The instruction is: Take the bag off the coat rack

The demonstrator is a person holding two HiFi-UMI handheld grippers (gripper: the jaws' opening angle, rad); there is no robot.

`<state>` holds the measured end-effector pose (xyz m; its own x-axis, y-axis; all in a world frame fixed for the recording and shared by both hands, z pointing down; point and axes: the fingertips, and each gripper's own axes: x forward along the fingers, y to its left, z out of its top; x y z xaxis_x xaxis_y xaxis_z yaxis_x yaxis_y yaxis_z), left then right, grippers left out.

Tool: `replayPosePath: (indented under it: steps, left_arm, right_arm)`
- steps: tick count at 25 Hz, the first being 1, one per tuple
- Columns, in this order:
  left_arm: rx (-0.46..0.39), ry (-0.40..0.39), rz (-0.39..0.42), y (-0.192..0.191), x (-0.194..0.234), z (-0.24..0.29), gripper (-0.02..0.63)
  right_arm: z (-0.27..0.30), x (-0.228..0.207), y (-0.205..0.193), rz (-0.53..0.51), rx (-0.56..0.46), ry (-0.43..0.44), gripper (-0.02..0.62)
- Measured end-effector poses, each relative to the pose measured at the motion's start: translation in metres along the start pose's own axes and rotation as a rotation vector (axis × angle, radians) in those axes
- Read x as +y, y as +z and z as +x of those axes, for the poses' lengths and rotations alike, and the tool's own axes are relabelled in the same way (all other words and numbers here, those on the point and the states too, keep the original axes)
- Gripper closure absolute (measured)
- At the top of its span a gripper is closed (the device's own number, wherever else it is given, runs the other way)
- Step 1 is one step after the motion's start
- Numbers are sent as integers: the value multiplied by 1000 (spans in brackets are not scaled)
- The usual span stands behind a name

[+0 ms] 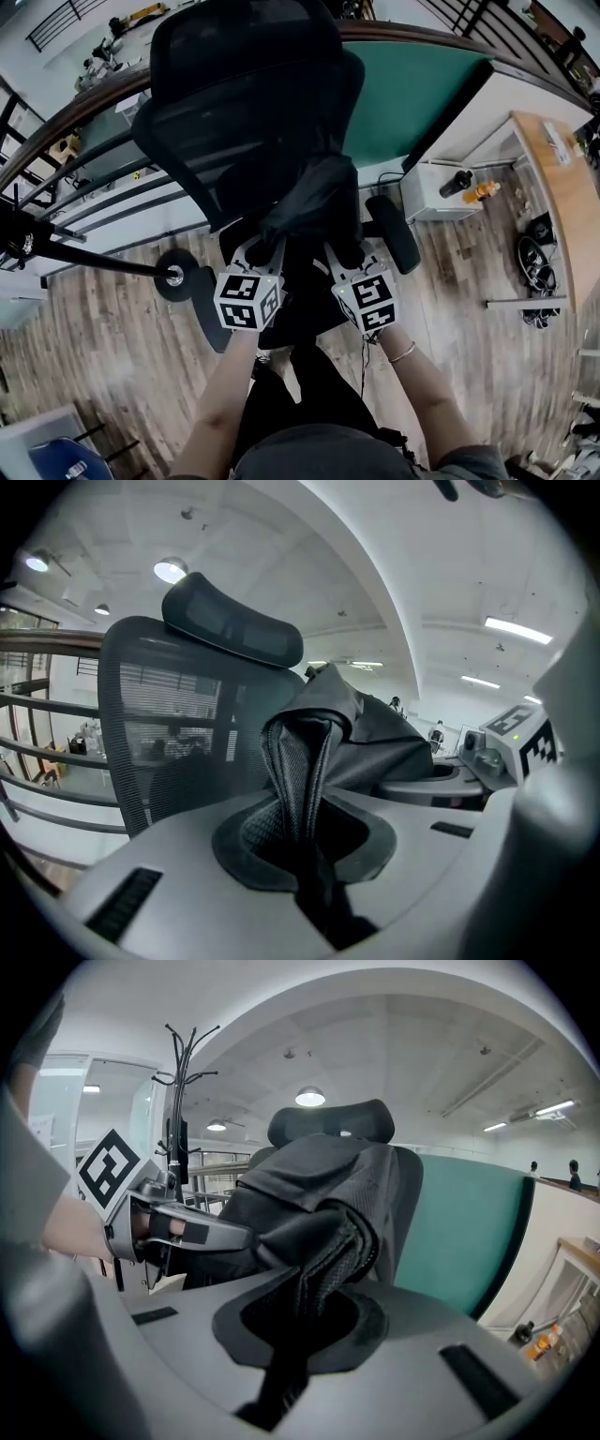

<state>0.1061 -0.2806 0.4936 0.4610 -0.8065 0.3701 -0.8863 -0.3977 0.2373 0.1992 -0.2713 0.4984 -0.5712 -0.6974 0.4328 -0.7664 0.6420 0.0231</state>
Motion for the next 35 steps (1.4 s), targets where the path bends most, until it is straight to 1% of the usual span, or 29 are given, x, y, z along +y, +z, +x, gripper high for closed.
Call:
replayPosePath:
  steps: [8, 17, 27, 32, 35]
  left_arm:
    - [67, 44, -16, -22, 24, 47, 551]
    - [149, 68, -47, -52, 50, 85, 551]
    - [186, 111, -80, -57, 85, 112, 543]
    - [195, 133, -105, -61, 97, 118, 533]
    - [202, 135, -105, -62, 102, 122, 528]
  right_arm:
    - [45, -25, -29, 68, 51, 24, 577]
    - [83, -37, -59, 112, 126, 38, 577]
    - [123, -45, -58, 111, 149, 64, 574]
    - [135, -46, -58, 108, 157, 82, 568]
    - [140, -48, -59, 115, 162, 83, 561]
